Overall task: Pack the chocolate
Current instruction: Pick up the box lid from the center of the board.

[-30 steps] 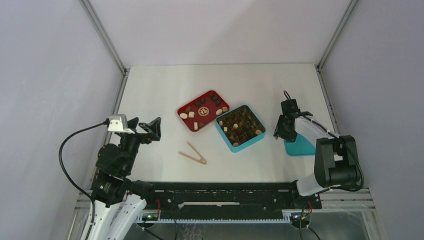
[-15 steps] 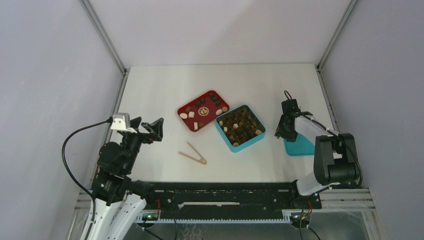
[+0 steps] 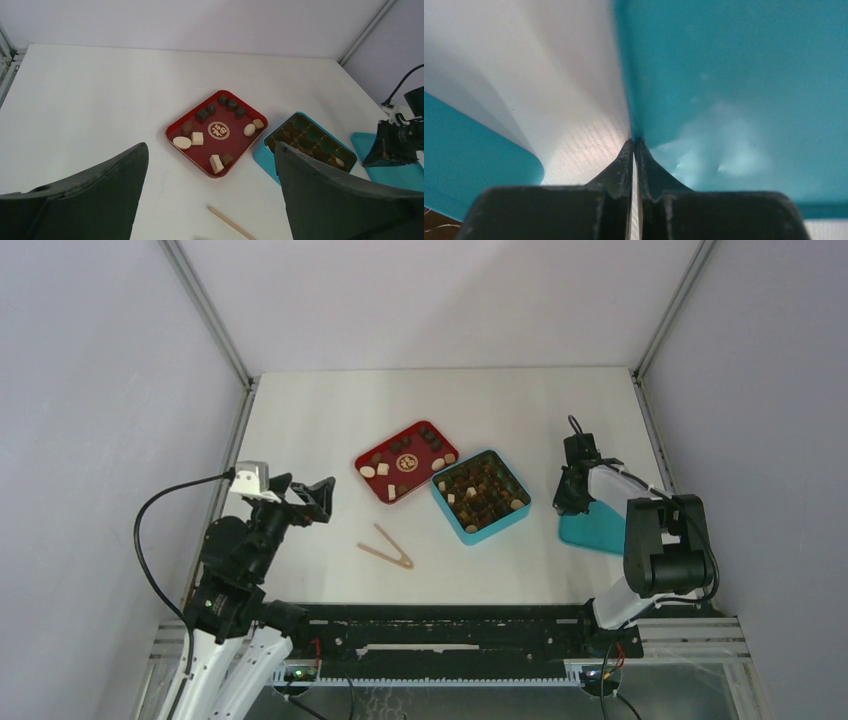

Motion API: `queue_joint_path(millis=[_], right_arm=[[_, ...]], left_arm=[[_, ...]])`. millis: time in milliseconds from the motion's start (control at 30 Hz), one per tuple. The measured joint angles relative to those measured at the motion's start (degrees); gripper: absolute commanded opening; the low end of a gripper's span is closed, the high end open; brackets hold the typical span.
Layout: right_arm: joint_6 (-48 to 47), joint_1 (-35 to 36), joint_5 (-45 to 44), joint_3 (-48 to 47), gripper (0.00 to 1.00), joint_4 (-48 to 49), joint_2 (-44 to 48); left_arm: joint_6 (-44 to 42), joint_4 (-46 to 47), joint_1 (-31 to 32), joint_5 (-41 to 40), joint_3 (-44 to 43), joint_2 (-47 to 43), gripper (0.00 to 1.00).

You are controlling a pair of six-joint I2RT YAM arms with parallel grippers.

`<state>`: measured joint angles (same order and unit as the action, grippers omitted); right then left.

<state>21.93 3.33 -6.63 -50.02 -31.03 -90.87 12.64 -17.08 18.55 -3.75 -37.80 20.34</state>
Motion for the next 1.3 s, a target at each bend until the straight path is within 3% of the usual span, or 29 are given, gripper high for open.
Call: queue_joint_path(millis=[333, 533, 1033, 1300], right_arm=[[-0.20, 1.51, 0.31, 0.00, 0.00, 0.70, 1.42], [-1.31, 6.49, 0.24, -1.42, 0.00, -0.13, 6.56], [-9.86, 31.21, -7.52, -9.38, 0.00, -0.83, 12.98], [-18.82, 41.99, -8.85, -10.86, 0.00, 3.37, 14.27]], left_arm=[[5.05, -0.20, 0.00, 0.13, -0.04, 5.27, 1.00], [9.84, 0.83, 0.00, 1.66, -0.04, 7.21, 1.00], [24.15, 11.56, 0.35, 9.94, 0.57, 19.82, 0.96], [27.82, 18.12, 5.01, 11.28, 0.55, 26.86, 0.95]])
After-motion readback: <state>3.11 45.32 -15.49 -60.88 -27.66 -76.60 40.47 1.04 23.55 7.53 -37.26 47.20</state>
